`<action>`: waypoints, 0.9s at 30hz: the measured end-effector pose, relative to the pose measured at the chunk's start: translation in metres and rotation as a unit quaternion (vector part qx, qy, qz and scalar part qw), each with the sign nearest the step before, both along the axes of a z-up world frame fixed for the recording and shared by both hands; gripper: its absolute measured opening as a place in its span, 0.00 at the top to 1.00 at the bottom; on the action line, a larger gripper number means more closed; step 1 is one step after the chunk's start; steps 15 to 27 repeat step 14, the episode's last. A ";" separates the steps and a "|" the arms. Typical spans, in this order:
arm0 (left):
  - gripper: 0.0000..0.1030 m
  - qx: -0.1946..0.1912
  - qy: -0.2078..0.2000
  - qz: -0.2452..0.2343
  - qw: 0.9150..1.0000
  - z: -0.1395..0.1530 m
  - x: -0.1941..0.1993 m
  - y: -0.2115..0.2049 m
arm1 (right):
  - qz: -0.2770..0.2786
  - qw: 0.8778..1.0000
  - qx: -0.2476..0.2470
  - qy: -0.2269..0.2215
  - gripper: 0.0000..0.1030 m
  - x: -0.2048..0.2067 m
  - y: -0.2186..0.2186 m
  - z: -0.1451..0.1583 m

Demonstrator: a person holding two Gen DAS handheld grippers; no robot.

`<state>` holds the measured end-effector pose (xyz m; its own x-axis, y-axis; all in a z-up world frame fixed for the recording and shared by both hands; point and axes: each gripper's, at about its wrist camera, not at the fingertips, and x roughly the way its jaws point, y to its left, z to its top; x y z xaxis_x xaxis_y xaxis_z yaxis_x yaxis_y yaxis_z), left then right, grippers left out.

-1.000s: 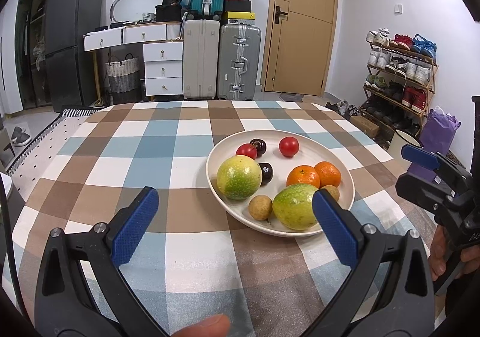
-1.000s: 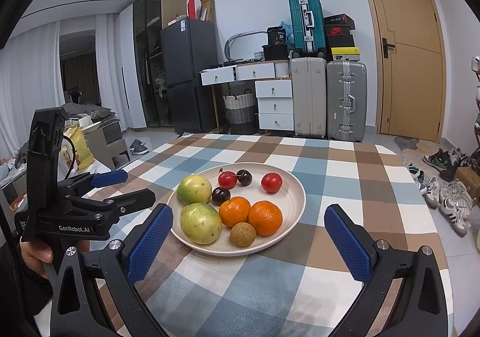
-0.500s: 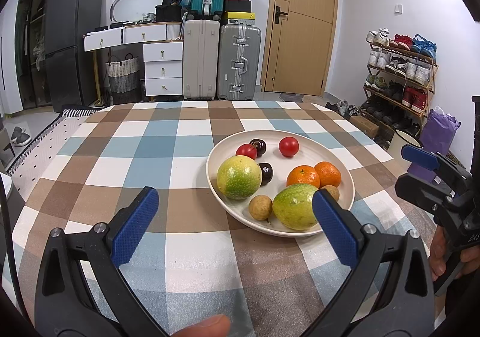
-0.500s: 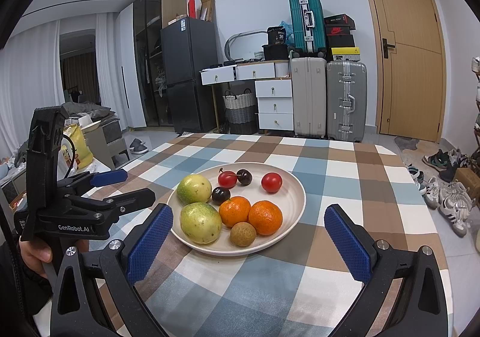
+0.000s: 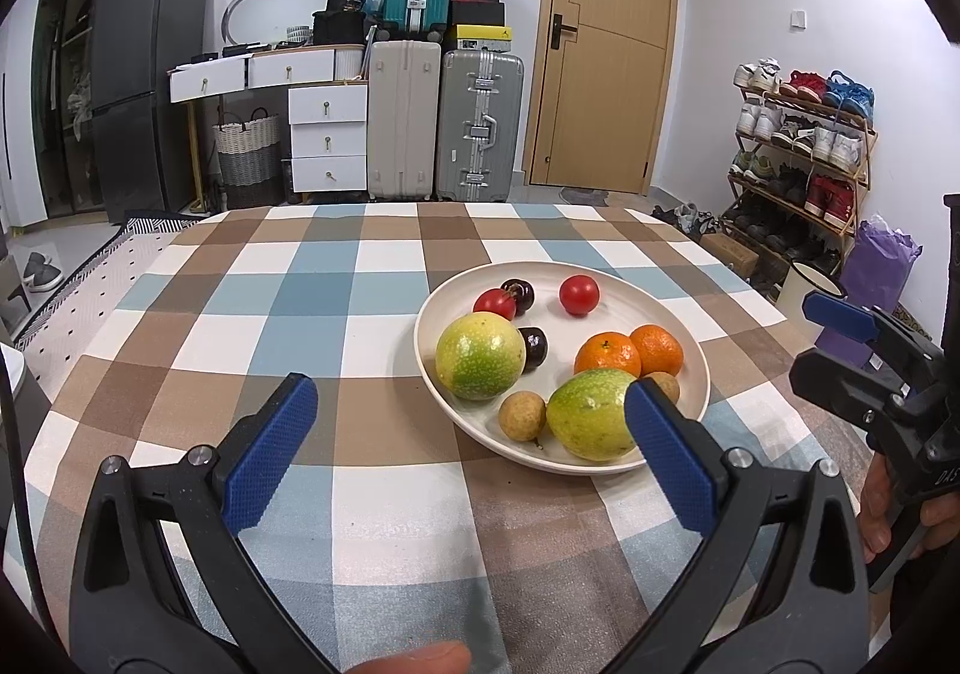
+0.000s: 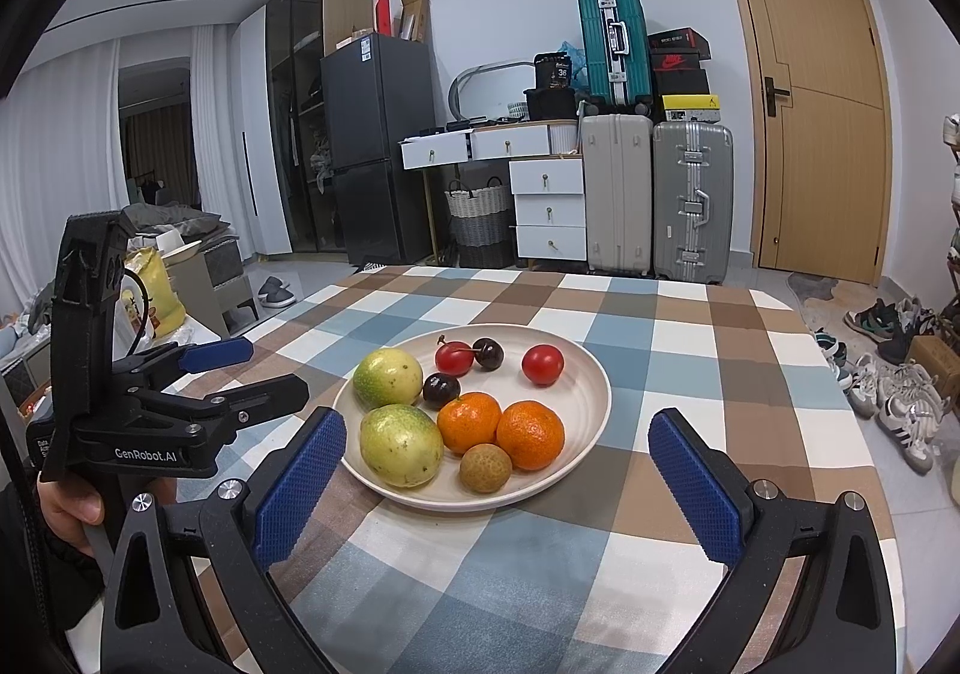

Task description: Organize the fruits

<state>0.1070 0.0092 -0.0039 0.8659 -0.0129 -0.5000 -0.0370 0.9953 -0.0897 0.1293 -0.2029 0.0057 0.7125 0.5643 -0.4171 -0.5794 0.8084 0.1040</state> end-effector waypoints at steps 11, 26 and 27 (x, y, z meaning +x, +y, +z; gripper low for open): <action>0.01 -0.001 -0.002 0.001 1.000 0.000 0.000 -0.001 | 0.000 1.000 0.000 0.000 0.00 0.000 0.000 0.000; 0.01 0.000 -0.001 0.001 1.000 0.000 0.000 -0.002 | 0.000 1.000 -0.001 0.000 0.00 0.000 0.000 0.000; 0.01 0.000 -0.001 0.001 1.000 0.000 0.000 -0.002 | 0.000 1.000 -0.001 0.000 0.00 0.000 0.000 0.000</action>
